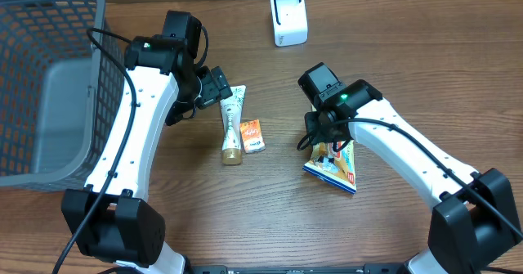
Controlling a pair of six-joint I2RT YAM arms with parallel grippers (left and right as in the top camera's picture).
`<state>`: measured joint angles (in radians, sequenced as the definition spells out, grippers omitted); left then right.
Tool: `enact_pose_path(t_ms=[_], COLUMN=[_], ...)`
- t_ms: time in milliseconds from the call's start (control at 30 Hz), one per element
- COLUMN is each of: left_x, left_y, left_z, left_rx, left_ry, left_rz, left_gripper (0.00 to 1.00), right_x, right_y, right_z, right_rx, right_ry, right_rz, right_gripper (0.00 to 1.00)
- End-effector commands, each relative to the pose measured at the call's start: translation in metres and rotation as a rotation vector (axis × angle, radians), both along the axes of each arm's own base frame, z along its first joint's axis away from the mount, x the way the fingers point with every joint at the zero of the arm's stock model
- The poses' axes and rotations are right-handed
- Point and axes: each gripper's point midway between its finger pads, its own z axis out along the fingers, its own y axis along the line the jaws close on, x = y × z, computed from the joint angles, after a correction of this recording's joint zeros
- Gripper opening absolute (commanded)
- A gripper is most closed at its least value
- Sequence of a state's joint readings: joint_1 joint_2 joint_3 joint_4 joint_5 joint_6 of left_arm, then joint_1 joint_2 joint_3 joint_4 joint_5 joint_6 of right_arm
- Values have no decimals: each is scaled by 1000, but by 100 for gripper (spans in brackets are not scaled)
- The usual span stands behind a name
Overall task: Scan the item barcode
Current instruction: 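Drag the bag right and lift it upright with the right gripper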
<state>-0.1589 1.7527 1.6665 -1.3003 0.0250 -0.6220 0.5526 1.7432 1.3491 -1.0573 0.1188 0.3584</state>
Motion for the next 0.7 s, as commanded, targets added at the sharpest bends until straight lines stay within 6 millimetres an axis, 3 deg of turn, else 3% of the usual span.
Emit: enact_pose_path(t_ms=[0, 133, 267, 400, 567, 667], left_x=[0, 0, 0, 0, 0, 0], left_y=[2, 2, 2, 2, 2, 2], left_z=[-4, -4, -4, -4, -4, -4], left_rx=[13, 13, 13, 13, 13, 13], left_ry=[7, 7, 7, 7, 7, 7], left_rz=[-12, -12, -12, -12, -12, -12], left_gripper=[100, 100, 100, 100, 100, 100], right_x=[13, 20, 15, 3, -21, -26], right_y=[-8, -23, -11, -4, 8, 7], right_z=[8, 6, -9, -35, -82, -89], right_rx=[26, 60, 152, 183, 227, 218], right_ry=[-24, -17, 31, 83, 198, 222], right_rz=[-92, -266, -273, -320, -334, -338], right_gripper=[55, 22, 4, 4, 4, 4])
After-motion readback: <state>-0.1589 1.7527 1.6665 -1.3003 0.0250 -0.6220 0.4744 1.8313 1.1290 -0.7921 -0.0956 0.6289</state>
